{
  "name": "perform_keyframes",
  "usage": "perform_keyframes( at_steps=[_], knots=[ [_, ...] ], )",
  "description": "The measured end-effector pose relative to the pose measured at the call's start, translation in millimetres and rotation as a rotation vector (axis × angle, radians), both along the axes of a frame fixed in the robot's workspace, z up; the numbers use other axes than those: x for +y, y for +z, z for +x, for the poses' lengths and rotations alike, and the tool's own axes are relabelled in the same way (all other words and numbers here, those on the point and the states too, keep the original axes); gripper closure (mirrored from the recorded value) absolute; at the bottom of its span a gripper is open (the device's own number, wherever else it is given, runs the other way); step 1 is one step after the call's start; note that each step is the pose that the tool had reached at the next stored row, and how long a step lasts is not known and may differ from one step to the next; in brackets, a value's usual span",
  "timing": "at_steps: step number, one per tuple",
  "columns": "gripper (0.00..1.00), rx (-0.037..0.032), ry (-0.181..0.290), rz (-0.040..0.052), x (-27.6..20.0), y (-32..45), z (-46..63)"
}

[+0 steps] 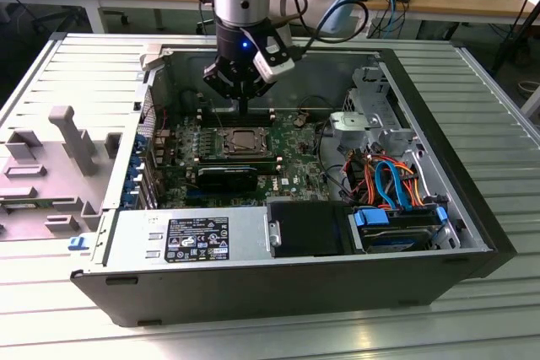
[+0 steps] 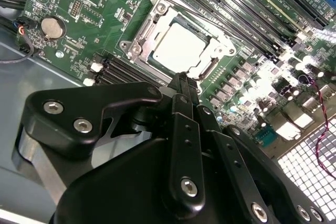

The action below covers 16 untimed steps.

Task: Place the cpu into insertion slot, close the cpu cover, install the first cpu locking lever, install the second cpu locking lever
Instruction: 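Install the first cpu locking lever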

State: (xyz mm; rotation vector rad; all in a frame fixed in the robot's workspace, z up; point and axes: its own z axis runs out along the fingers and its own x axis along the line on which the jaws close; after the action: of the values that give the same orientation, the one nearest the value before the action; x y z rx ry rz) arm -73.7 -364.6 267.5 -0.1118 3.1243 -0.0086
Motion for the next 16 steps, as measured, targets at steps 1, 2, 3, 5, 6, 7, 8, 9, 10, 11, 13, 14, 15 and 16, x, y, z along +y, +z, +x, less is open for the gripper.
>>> perform_keyframes(
  at_steps=[1,2,3,5,6,7,8,9,10,11,13,14,15,16],
  knots=[
    [0.89,0.0,0.0,-0.0001,0.0,0.0,-1.2],
    [0.89,0.0,0.0,0.0,0.0,0.0,-1.8],
    [0.89,0.0,0.0,0.0,0.0,0.0,-2.4],
    [0.89,0.0001,0.0,-0.0001,0.0,0.0,-3.5],
    [0.89,0.0,0.0,0.0,0.0,0.0,-4.1],
    [0.89,0.0,0.0,0.0,0.0,0.0,-4.5],
    [0.89,0.0,0.0,-0.0001,0.0,0.0,-5.0],
    [0.89,0.0,0.0,0.0,0.0,0.0,-5.4],
    [0.89,0.0,0.0,0.0,0.0,0.0,-6.0],
    [0.89,0.0,0.0,-0.0001,0.0,0.0,-6.6],
    [0.89,0.0,0.0,0.0,0.0,0.0,-7.7],
    [0.89,0.0,0.0,0.0,0.0,0.0,-8.0],
    [0.89,0.0,0.0,0.0,0.0,0.0,-8.6],
    [0.89,0.0,0.0,0.0,0.0,0.0,-8.9]
  ],
)
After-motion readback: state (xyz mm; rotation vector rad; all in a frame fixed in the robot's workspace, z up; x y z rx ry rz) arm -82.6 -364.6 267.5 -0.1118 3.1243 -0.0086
